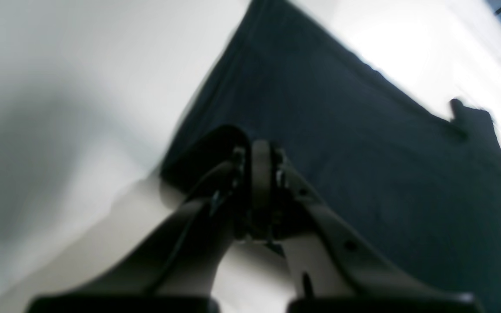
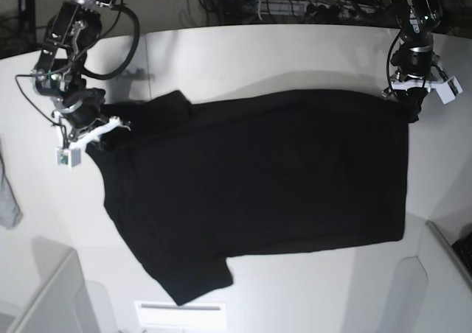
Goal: Fold the T-shirt properly
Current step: 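Lift the shoulder corners and pull them toward the hem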
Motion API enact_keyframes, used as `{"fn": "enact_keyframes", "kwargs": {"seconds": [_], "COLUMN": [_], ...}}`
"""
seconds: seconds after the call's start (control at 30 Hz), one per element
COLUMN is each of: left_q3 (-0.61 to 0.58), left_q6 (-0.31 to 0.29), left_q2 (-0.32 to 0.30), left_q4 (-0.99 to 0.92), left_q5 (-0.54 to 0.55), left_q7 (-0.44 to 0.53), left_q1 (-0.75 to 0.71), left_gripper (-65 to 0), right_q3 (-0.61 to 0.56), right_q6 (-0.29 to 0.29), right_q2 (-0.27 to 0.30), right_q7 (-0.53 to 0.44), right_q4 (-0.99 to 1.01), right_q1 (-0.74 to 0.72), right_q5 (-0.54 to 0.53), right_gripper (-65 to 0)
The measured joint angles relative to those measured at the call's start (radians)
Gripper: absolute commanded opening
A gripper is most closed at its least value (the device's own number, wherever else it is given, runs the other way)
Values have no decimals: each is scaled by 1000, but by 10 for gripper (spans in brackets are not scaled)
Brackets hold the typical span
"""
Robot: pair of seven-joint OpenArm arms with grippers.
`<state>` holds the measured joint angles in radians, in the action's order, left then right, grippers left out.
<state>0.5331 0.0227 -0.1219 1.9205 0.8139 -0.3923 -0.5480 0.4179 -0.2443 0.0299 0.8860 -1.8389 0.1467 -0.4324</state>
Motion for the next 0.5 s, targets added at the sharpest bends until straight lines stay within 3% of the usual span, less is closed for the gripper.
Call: {"fn": "enact_keyframes", "kwargs": {"seconds": [0.13,0.23,0.3,0.5], "left_q3": [0,-3,-11,-33], "left_q6": [5,97,126,135], "left_q2": [0,0,-13,-40], "left_q4": [-8,-14,-16,-23], "left_q5": [0,2,3,3], "left_q7": [-5,-8,-10,-9], "left_q1": [14,39,44,85], "left_gripper": [-650,-650,-650,-650], "right_q3": [-1,-1,-1,-89], "right_q6": [0,0,0,0], "right_q2": [0,0,0,25], "right_q7": [-3,-1,1,12], "right_q4": [68,105,117,185], "right_q1": [-50,-76,-96,-156], "right_q5": [-2,3,7,-1], "right_gripper": [-650,-650,-650,-650]}}
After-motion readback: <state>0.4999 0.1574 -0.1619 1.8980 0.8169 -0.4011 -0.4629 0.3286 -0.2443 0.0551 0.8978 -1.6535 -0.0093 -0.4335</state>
